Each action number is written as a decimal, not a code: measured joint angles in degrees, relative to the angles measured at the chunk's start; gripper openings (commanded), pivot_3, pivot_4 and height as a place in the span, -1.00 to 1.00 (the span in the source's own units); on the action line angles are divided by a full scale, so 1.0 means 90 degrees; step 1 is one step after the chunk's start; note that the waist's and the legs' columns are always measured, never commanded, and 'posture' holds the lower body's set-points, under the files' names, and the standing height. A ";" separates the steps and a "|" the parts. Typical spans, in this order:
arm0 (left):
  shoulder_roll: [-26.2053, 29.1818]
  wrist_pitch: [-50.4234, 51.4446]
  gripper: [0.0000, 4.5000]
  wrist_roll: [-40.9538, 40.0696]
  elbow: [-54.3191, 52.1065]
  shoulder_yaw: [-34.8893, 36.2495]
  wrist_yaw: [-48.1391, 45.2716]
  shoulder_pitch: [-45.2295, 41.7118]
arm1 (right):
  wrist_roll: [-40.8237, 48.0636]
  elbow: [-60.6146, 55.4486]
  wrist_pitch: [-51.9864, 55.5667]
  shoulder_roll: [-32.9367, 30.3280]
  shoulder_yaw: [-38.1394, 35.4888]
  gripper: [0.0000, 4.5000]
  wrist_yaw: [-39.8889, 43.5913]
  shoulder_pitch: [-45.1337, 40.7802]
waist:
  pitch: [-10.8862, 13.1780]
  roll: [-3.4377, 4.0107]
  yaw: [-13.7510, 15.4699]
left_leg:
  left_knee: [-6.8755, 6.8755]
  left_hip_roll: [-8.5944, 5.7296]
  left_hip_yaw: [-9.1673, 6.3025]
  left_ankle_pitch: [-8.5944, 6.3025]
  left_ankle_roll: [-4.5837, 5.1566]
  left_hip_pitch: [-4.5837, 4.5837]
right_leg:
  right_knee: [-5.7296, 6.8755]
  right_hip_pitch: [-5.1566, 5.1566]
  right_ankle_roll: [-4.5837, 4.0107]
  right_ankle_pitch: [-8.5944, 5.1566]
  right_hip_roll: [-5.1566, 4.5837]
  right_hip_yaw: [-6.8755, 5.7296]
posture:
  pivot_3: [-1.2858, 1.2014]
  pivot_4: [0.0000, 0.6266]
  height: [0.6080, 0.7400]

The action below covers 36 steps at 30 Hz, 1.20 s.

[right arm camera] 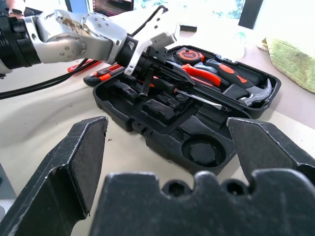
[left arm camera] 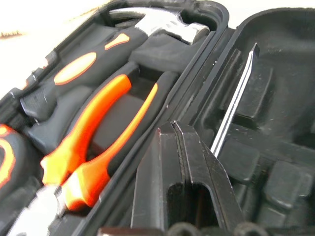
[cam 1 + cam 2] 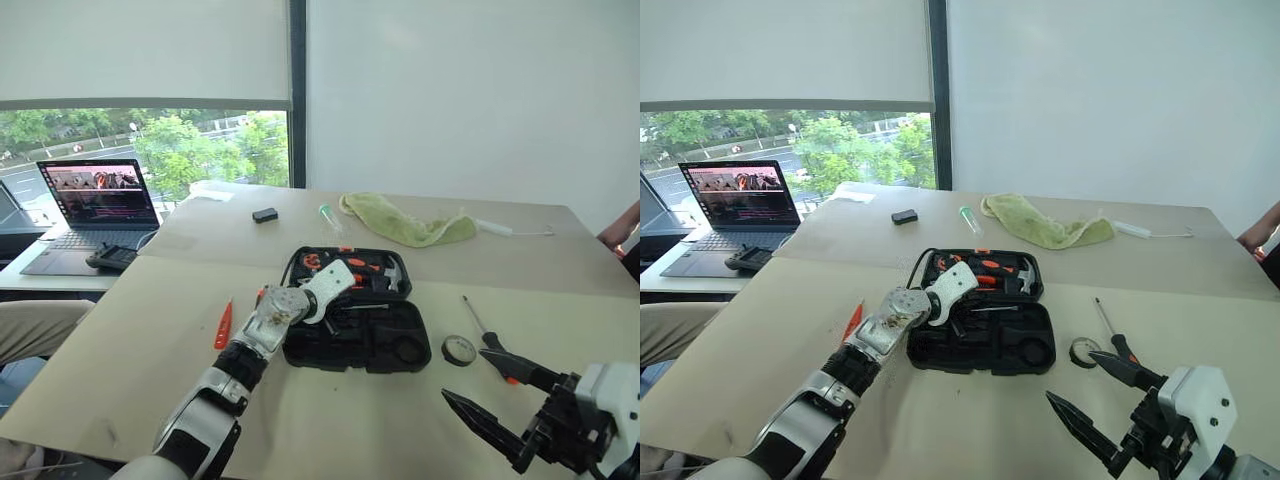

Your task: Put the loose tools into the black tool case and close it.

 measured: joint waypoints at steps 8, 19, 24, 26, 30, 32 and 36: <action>-0.0267 -0.0874 -0.99 -0.0661 0.0515 0.0720 -0.0417 0.0222 | 0.0015 -0.0065 0.0010 -0.0010 0.0004 1.00 -0.0072 0.0002 | -0.0003 0.0007 -0.0002 | 0.0000 -0.0003 0.0000 -0.0001 0.0003 -0.0037 | 0.0001 -0.0014 0.0010 0.0001 -0.0005 -0.0005 | 0.03 -0.52 1.00; -0.0072 0.2609 -0.99 -0.2406 -0.1302 0.1391 -0.1653 0.0153 | 0.0046 -0.0106 0.0010 -0.0069 0.0071 1.00 -0.0134 -0.0214 | 0.0047 -0.0005 -0.0029 | 0.0005 -0.0023 0.0000 0.0000 0.0008 -0.0141 | 0.0011 -0.0115 0.0020 0.0013 0.0052 0.0001 | 0.03 -0.52 1.00; -0.0232 0.3401 -0.99 -0.2861 -0.1707 0.1866 -0.1218 0.0109 | 0.0046 -0.0107 0.0010 -0.0073 0.0133 1.00 -0.0156 -0.0251 | 0.0063 -0.0018 -0.0038 | 0.0011 -0.0022 0.0000 -0.0004 0.0015 -0.0142 | 0.0012 -0.0116 0.0023 0.0014 0.0050 0.0004 | 0.03 -0.52 1.00; -0.0050 0.3609 -0.99 -0.3051 -0.1977 0.2115 -0.1122 0.0092 | 0.0043 -0.0108 0.0010 -0.0073 0.0139 1.00 -0.0185 -0.0229 | 0.0064 -0.0016 -0.0074 | 0.0009 -0.0020 0.0001 -0.0004 0.0013 -0.0136 | 0.0016 -0.0117 0.0022 0.0014 0.0052 0.0008 | 0.03 -0.52 1.00; 0.0871 0.4322 -0.77 -0.3318 -0.2147 0.2480 -0.1295 0.0093 | -0.0030 -0.0110 0.0010 -0.0038 0.0204 1.00 -0.0167 -0.0104 | 0.0068 -0.0011 -0.0156 | 0.0006 -0.0018 0.0000 0.0002 0.0003 -0.0128 | 0.0029 -0.0118 0.0015 0.0012 0.0060 0.0006 | 0.03 -0.52 1.00; 0.1128 0.4350 -0.54 -0.3312 -0.2060 0.2558 -0.1329 0.0092 | -0.0069 -0.0104 0.0010 -0.0032 0.0253 1.00 -0.0159 -0.0112 | 0.0068 -0.0010 -0.0135 | 0.0008 -0.0022 -0.0001 0.0003 0.0002 -0.0127 | 0.0026 -0.0113 0.0017 0.0012 0.0058 0.0005 | 0.03 -0.52 1.00; 0.1062 0.4024 -0.48 -0.3142 -0.1637 0.2401 -0.1319 0.0160 | -0.0101 -0.0101 0.0008 -0.0017 0.0380 1.00 -0.0199 -0.0280 | 0.0069 -0.0012 -0.0017 | 0.0016 -0.0035 -0.0001 0.0001 0.0007 -0.0128 | 0.0015 -0.0106 0.0028 0.0019 0.0052 0.0004 | 0.03 -0.52 1.00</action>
